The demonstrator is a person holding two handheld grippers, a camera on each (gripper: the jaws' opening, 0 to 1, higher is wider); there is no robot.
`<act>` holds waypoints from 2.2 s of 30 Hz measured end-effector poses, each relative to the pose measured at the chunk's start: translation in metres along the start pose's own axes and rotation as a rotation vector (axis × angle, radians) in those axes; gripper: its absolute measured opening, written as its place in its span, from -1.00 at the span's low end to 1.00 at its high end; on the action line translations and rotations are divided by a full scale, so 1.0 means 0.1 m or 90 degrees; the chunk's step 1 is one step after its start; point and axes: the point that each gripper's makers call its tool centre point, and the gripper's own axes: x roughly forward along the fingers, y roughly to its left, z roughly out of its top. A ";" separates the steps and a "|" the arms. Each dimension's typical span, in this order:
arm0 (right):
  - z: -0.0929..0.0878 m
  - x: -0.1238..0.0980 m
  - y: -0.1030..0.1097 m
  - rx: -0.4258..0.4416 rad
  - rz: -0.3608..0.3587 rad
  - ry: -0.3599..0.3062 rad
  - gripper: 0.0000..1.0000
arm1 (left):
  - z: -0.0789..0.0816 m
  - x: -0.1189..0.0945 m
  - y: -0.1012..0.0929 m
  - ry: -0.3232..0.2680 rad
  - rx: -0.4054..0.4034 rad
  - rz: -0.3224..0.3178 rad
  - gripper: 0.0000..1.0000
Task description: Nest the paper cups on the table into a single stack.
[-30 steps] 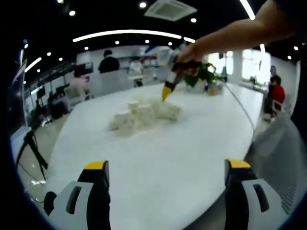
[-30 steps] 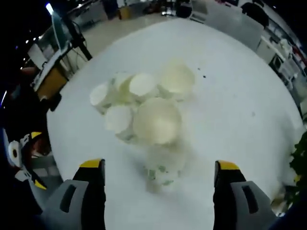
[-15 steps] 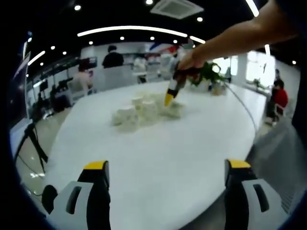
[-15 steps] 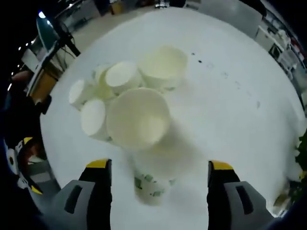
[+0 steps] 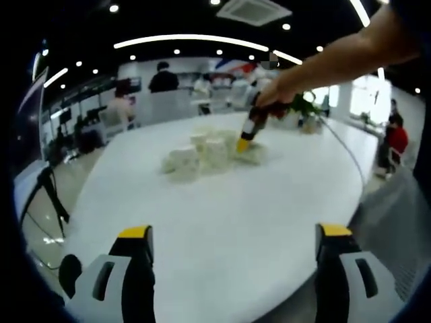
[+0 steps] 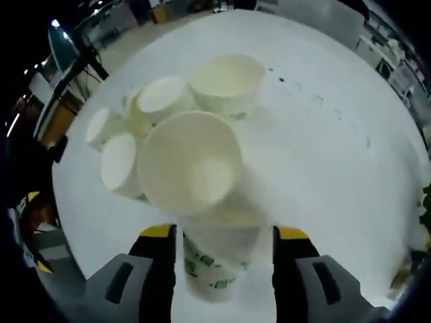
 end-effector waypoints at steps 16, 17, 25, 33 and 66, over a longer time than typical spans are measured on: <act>0.06 0.08 0.00 0.031 0.018 -0.037 -0.14 | -0.02 0.00 -0.04 0.007 0.013 -0.004 0.99; 0.07 0.08 0.00 0.034 0.019 -0.040 -0.15 | -0.02 0.00 -0.04 0.009 0.014 -0.004 0.99; -0.02 -0.04 0.01 0.021 0.016 -0.066 -0.19 | -0.02 0.00 -0.05 0.011 0.020 -0.005 0.99; -0.08 -0.20 -0.03 0.034 0.007 -0.156 -0.24 | -0.01 0.00 -0.05 0.010 0.019 -0.004 0.99; 0.35 -1.56 -0.14 0.050 -0.115 -0.720 -0.30 | 0.03 -0.01 -0.04 0.009 0.016 -0.007 0.99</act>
